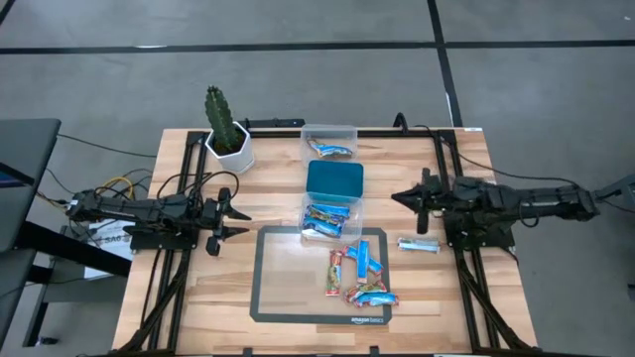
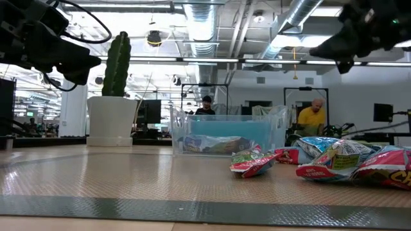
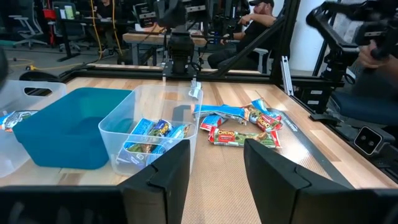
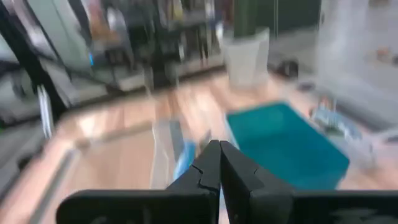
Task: Pick and place Granola Bars by type
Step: Put the yellow granola bar into the top transparent bin
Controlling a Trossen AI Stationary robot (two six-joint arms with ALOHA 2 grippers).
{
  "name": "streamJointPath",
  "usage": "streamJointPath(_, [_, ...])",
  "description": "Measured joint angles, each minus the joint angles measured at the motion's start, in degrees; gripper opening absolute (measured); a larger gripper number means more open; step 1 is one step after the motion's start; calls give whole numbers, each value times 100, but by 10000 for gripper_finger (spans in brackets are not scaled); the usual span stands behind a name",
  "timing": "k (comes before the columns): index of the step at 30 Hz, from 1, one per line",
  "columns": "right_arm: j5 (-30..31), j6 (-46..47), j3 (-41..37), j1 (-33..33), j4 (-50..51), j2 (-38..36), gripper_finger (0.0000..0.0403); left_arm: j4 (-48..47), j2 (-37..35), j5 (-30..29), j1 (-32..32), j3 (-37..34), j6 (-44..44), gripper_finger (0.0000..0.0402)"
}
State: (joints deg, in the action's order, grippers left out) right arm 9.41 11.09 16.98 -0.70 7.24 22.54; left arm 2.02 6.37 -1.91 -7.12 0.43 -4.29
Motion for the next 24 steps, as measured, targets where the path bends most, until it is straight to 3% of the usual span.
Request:
streamJointPath(11, [112,988,2186,-252,2482,3225,17,0,0,-1,-1,0,0,144])
streamJointPath(24, [33,1348,3858,-772,6199,5056,102,0,0,0,-1,0,0,144])
